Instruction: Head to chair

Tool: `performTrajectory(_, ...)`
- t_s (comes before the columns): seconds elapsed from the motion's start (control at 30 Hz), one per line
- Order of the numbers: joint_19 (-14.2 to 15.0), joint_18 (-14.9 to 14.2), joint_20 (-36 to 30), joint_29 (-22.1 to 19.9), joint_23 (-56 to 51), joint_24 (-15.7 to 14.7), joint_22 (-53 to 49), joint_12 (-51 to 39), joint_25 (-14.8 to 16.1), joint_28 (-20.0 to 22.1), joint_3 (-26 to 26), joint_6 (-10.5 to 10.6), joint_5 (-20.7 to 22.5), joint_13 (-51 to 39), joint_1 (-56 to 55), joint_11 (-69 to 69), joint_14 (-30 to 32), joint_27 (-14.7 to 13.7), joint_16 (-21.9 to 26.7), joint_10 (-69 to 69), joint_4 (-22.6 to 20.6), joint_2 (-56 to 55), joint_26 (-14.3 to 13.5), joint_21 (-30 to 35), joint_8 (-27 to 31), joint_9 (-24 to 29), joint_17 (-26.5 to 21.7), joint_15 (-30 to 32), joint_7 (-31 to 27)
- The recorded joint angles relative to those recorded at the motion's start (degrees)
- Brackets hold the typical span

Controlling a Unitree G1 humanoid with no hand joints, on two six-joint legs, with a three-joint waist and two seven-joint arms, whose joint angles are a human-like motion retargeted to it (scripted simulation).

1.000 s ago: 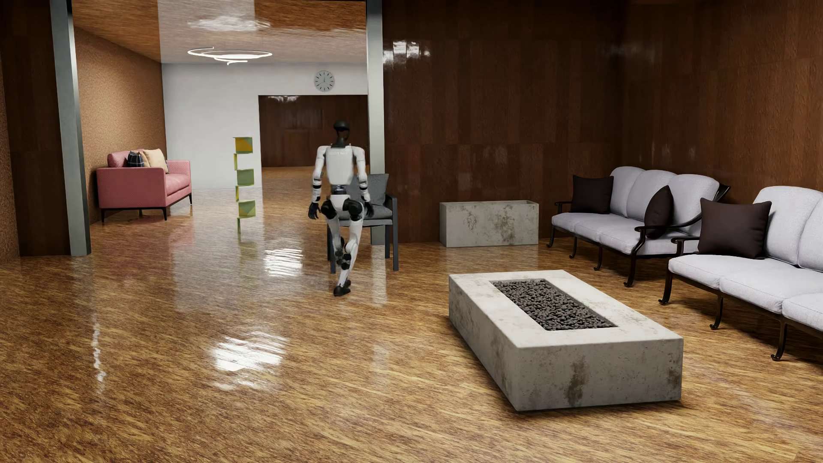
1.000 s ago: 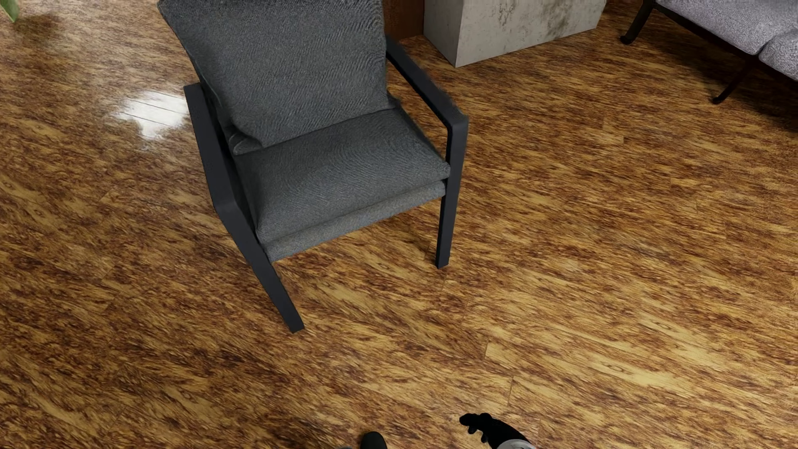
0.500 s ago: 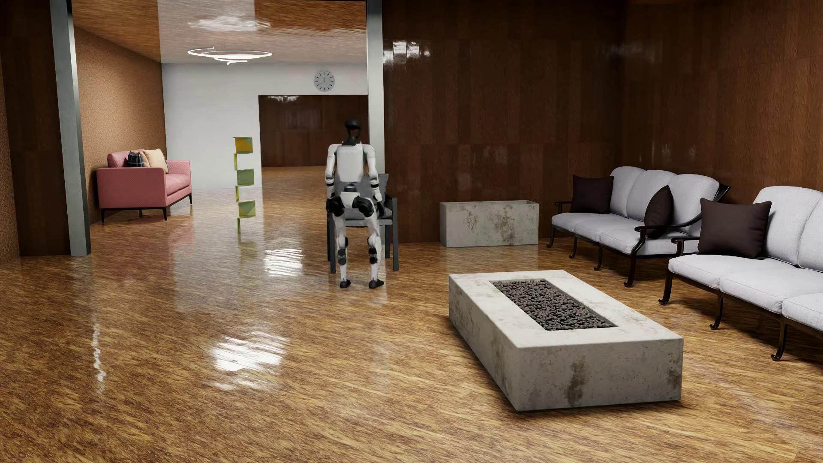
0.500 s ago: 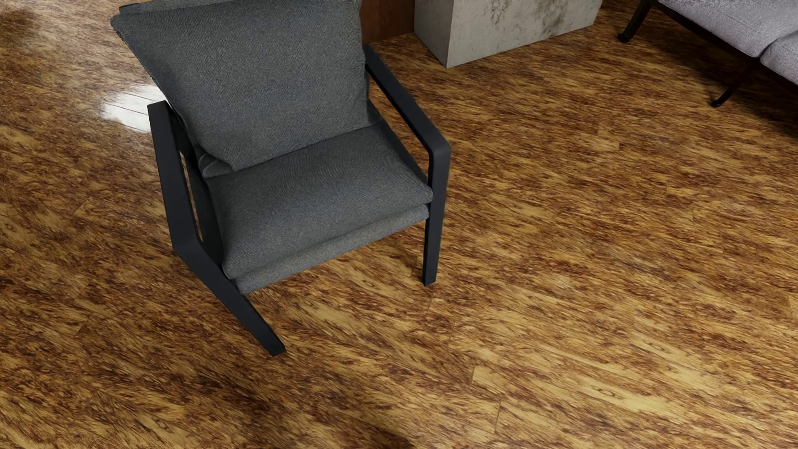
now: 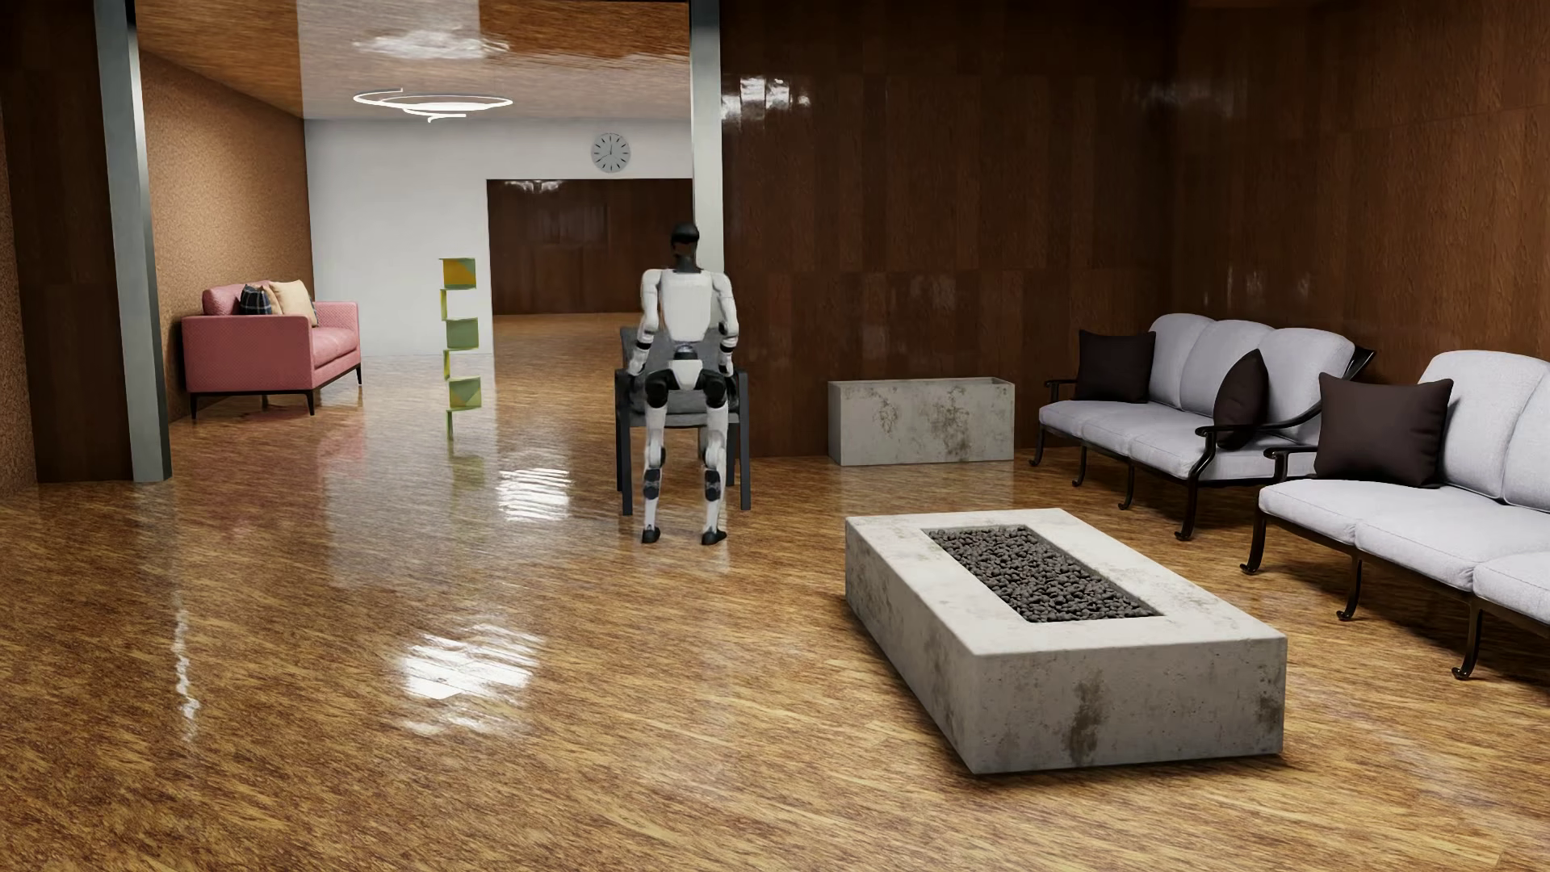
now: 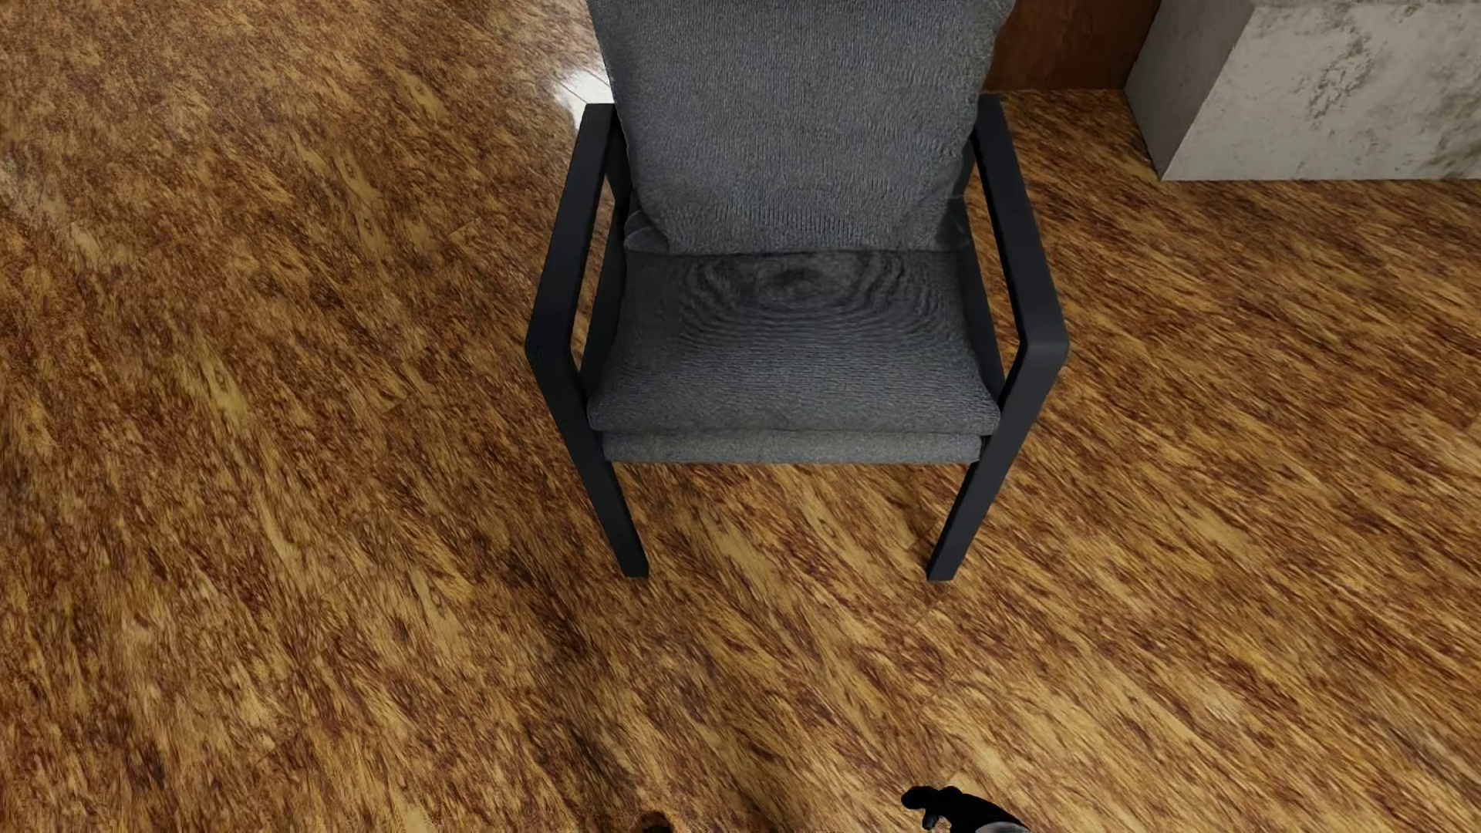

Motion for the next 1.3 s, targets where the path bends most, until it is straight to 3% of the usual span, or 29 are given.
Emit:
performTrajectory(0.07,-0.26,-3.14,0.51,1.13,2.02,0.92,0.08,0.39,-0.32,-0.29,-0.13,0.44,-1.24,-2.77,-1.60,0.53,0.11,0.10,-0.09,0.09,1.09,-0.05,-0.39,2.57,-3.23,-0.07,-2.04,-0.36,3.19)
performTrajectory(0.13,-0.44,-1.27,0.71,1.85,3.81,2.19,1.00,0.64,-0.71,-1.17,-0.45,0.69,-2.06,-5.46,-2.52,0.69,0.36,0.22,0.57,2.36,4.44,0.27,-0.51,5.35,-5.76,-0.17,-3.67,-0.44,9.73)
performTrajectory(0.2,-0.53,-0.18,1.16,1.10,4.20,2.67,1.90,0.90,-0.57,-1.57,-0.63,0.77,-2.33,-7.41,-3.00,1.33,-0.64,0.44,1.61,6.69,7.96,0.33,-0.50,6.70,-7.04,-0.19,-4.20,-0.65,12.42)
performTrajectory(0.37,0.13,0.04,1.48,-2.94,0.81,4.18,2.41,1.64,2.42,-2.76,-1.29,0.49,-2.44,-8.13,0.15,2.12,-3.34,-1.48,3.14,9.40,12.02,0.45,0.22,6.13,-6.72,-0.32,-2.61,-0.44,7.03)
performTrajectory(0.47,1.14,0.15,0.37,-3.36,-1.81,4.64,1.81,1.10,2.73,-3.76,-2.01,0.52,-2.88,-6.27,4.23,1.79,-0.75,-2.98,2.93,4.79,12.77,0.73,-0.47,6.96,-5.96,-0.63,-1.99,0.22,6.34)
performTrajectory(0.53,2.11,-3.41,-0.72,-3.84,-2.66,5.76,1.19,0.16,3.45,-3.76,-2.59,0.79,-3.41,-3.99,6.63,1.14,1.13,-2.99,2.88,0.84,13.10,1.33,-0.75,6.47,-5.93,-0.93,-1.31,0.97,8.24)
performTrajectory(0.6,3.39,-1.98,-1.24,-4.71,-1.87,6.35,0.35,-0.94,4.54,-2.60,-3.05,1.23,-4.56,-1.36,8.52,0.68,-0.98,-1.76,2.12,-1.62,12.53,1.94,-0.72,4.71,-6.02,-1.06,-0.18,2.05,10.97)
performTrajectory(0.67,4.89,0.01,-1.95,-5.37,0.27,4.98,-0.02,-2.46,5.98,-1.96,-3.14,1.31,-6.94,1.28,9.76,0.74,-1.43,0.71,0.63,-3.71,10.16,1.74,-1.50,2.13,-5.52,-1.05,1.22,3.34,12.21)
performTrajectory(0.73,6.40,1.97,-3.80,-4.15,3.46,5.79,-1.22,-2.74,5.88,-1.67,-3.00,0.90,-9.92,2.74,10.19,1.29,-1.68,2.54,0.61,-4.74,7.16,0.53,-2.42,2.51,-4.00,-0.91,2.45,4.59,13.31)
performTrajectory(0.8,7.63,3.90,-5.02,-1.24,5.45,6.21,-1.87,-3.22,4.86,-0.98,-2.78,0.22,-12.94,3.54,10.00,2.41,-2.07,2.35,0.25,-4.99,4.17,-1.77,-2.81,5.71,-1.38,-0.46,2.69,5.93,15.10)
performTrajectory(0.87,8.63,5.53,-5.18,-4.46,4.79,4.43,-0.78,-3.82,5.95,-0.30,-2.69,-0.68,-15.18,4.18,9.45,3.69,-2.72,1.96,-0.48,-4.57,1.81,-4.78,-2.53,5.77,2.26,0.21,2.75,7.17,17.59)
performTrajectory(0.9,8.05,6.20,-5.52,-6.36,3.97,3.61,0.23,-4.07,5.71,-0.27,-2.80,-1.19,-15.74,4.19,9.13,4.35,-3.13,1.97,-0.47,-4.20,1.08,-6.31,-2.11,5.91,3.95,0.56,2.60,7.67,18.93)
performTrajectory(0.97,2.21,7.28,-7.60,-6.18,1.95,3.59,2.53,-4.76,3.91,-0.90,-3.29,-2.23,-16.05,3.49,8.81,6.26,-3.72,2.61,0.65,-3.75,0.58,-8.96,-1.11,6.61,4.88,1.15,2.24,7.97,21.46)
performTrajectory(1.07,2.43,8.04,-9.91,-4.50,-0.04,4.04,4.74,-5.84,0.93,-2.63,-4.16,-3.25,-10.75,1.67,8.59,14.22,-4.19,3.26,2.97,-3.35,1.63,-12.78,0.00,7.72,7.51,1.57,2.24,2.49,24.41)
performTrajectory(1.17,3.66,8.17,-10.05,-3.29,-1.70,3.25,3.16,-7.46,-0.08,-1.22,-4.27,-3.91,-3.03,1.78,8.33,17.75,-4.30,2.46,3.93,-3.33,2.75,-12.90,-0.47,8.07,8.34,1.22,2.06,-1.39,26.46)
performTrajectory(1.2,2.02,8.19,-10.14,-2.98,-2.05,2.67,2.40,-8.04,0.79,-0.45,-4.21,-4.04,-0.02,2.39,8.57,16.40,-4.20,1.95,4.06,-3.77,2.81,-11.69,-0.94,7.39,9.94,0.95,2.21,-0.24,26.79)
performTrajectory(1.23,-1.59,8.17,-10.32,-2.58,-2.08,2.09,1.71,-8.67,2.03,0.02,-4.02,-4.16,1.10,3.14,8.95,12.96,-3.92,1.41,4.18,-4.42,2.71,-9.58,-1.32,6.70,9.61,0.60,2.49,-0.84,26.94)
performTrajectory(1.3,-2.52,7.98,-10.23,-1.20,-0.94,1.16,0.50,-9.86,3.58,0.92,-3.70,-4.20,1.96,4.11,9.70,5.59,-3.25,0.80,4.08,-5.34,2.55,-5.01,-1.56,7.12,8.23,-0.02,3.20,-1.40,26.37)
